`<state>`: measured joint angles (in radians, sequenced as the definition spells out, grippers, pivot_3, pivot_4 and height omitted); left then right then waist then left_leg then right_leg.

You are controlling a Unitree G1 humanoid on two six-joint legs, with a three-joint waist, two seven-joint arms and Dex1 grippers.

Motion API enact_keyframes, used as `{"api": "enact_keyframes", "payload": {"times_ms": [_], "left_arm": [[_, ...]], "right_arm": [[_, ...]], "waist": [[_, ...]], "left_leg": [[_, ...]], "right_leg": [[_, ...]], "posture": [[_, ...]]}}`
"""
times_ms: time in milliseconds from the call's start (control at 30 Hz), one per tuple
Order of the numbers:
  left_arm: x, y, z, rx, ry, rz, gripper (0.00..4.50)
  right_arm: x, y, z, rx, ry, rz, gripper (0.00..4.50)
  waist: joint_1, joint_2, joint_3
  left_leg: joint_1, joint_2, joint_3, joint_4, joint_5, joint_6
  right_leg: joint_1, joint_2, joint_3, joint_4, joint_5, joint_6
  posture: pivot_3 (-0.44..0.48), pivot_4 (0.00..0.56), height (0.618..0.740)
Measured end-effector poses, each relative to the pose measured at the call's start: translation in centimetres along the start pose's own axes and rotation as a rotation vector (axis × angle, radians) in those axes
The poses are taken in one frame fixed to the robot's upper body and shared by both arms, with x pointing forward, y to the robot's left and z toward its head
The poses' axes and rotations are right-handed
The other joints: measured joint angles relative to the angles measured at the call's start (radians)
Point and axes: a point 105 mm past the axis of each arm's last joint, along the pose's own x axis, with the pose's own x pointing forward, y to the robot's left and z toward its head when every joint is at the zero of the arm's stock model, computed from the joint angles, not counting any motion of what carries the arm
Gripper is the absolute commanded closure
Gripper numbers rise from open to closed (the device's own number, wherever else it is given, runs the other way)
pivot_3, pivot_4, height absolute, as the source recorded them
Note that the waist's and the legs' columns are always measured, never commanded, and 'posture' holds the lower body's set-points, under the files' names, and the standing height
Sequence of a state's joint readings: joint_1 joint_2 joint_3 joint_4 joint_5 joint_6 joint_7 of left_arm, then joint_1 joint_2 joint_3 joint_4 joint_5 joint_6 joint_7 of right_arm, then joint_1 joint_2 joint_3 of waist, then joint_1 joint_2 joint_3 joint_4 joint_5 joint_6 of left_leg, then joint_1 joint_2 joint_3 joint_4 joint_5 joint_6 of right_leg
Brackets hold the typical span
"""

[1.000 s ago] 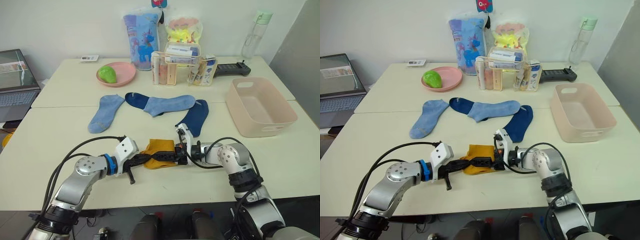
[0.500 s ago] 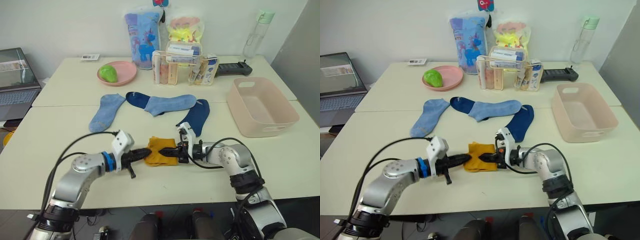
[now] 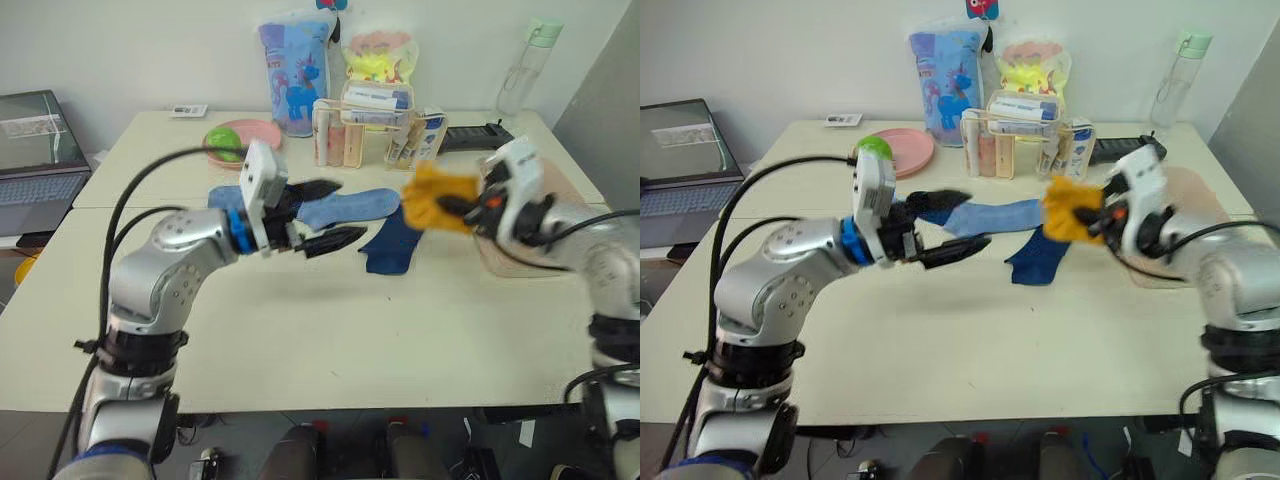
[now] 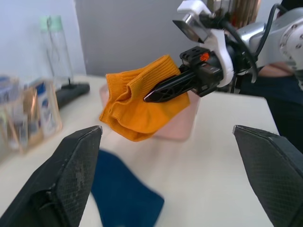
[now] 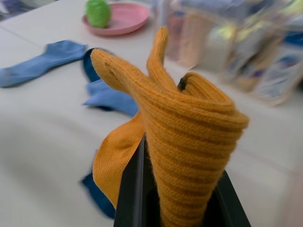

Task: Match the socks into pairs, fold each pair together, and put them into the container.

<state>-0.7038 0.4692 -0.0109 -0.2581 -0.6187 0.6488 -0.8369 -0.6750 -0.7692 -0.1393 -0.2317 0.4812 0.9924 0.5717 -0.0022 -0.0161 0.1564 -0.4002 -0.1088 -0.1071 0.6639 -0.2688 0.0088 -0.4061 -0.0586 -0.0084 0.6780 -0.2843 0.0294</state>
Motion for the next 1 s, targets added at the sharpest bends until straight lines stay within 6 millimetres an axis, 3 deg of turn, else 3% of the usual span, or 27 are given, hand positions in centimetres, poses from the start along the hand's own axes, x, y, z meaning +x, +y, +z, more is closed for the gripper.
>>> {"api": "enact_keyframes", "payload": {"times_ms": [100,167,233,300,500,667,833,900,1000], "left_arm": [[2.6,0.0,0.3,0.033,-0.032,-0.017,0.01],[4.5,-0.1,0.5,0.056,-0.056,-0.024,0.01],[5.6,0.0,0.6,0.068,-0.072,-0.023,0.01],[6.7,0.0,0.5,0.080,-0.081,-0.021,0.01],[7.5,-1.2,0.2,0.074,-0.097,-0.051,0.01],[6.9,-1.6,-0.8,0.055,-0.073,-0.043,0.01],[5.9,-2.0,-2.0,0.039,-0.034,-0.018,0.01],[5.8,-2.0,-1.9,0.043,-0.030,-0.010,0.00],[5.8,-2.0,-1.7,0.045,-0.034,0.005,0.00]], "right_arm": [[-1.6,-4.0,0.5,-0.155,0.020,-0.179,4.50],[-2.9,-7.3,1.5,-0.354,0.050,-0.327,4.50],[-3.6,-9.0,1.9,-0.538,0.088,-0.396,4.50],[-3.3,-10.1,0.8,-0.693,0.161,-0.389,4.50],[-0.6,-10.5,-3.9,-0.919,0.330,-0.232,4.50],[0.2,-11.7,-5.5,-1.036,0.435,-0.162,4.50],[1.0,-11.2,-9.5,-1.025,0.561,-0.014,4.50],[1.2,-11.0,-10.3,-1.026,0.587,0.027,3.79],[1.3,-11.2,-9.4,-1.038,0.586,0.040,2.82]], "waist": [[0.002,0.000,0.000],[0.002,0.000,0.000],[-0.002,0.000,0.000],[-0.007,0.000,0.000],[-0.018,0.000,0.000],[-0.018,0.000,0.001],[-0.023,0.000,0.001],[-0.024,0.000,0.001],[-0.024,0.000,0.001]], "left_leg": [[0.000,0.000,0.002,0.001,0.000,0.000],[0.000,0.000,0.003,0.001,0.000,0.000],[0.001,0.001,0.004,0.000,0.000,0.000],[0.002,0.002,0.006,-0.001,0.000,0.000],[0.002,0.002,0.008,-0.001,0.000,0.000],[0.002,0.002,0.008,-0.001,0.000,0.000],[0.002,0.002,0.008,-0.001,0.000,-0.001],[0.002,0.001,0.008,-0.001,0.000,0.000],[0.002,0.002,0.008,-0.001,0.000,-0.001]], "right_leg": [[0.000,0.000,0.001,0.001,0.000,0.000],[0.000,0.000,0.001,0.002,0.000,0.000],[0.000,0.000,0.002,0.001,0.000,0.000],[0.000,0.001,0.003,0.002,0.000,0.000],[-0.002,0.001,0.006,0.002,0.000,0.000],[-0.002,0.001,0.007,0.002,0.000,0.000],[-0.002,0.001,0.007,0.002,0.000,0.000],[-0.002,0.001,0.008,0.002,0.000,0.000],[-0.002,0.001,0.007,0.002,0.000,0.000]], "posture": [[0.000,0.150,0.740],[0.000,0.150,0.740],[0.000,0.150,0.740],[0.000,0.150,0.740],[0.000,0.150,0.740],[0.000,0.150,0.740],[0.000,0.150,0.740],[0.000,0.150,0.740],[0.000,0.150,0.740]]}}
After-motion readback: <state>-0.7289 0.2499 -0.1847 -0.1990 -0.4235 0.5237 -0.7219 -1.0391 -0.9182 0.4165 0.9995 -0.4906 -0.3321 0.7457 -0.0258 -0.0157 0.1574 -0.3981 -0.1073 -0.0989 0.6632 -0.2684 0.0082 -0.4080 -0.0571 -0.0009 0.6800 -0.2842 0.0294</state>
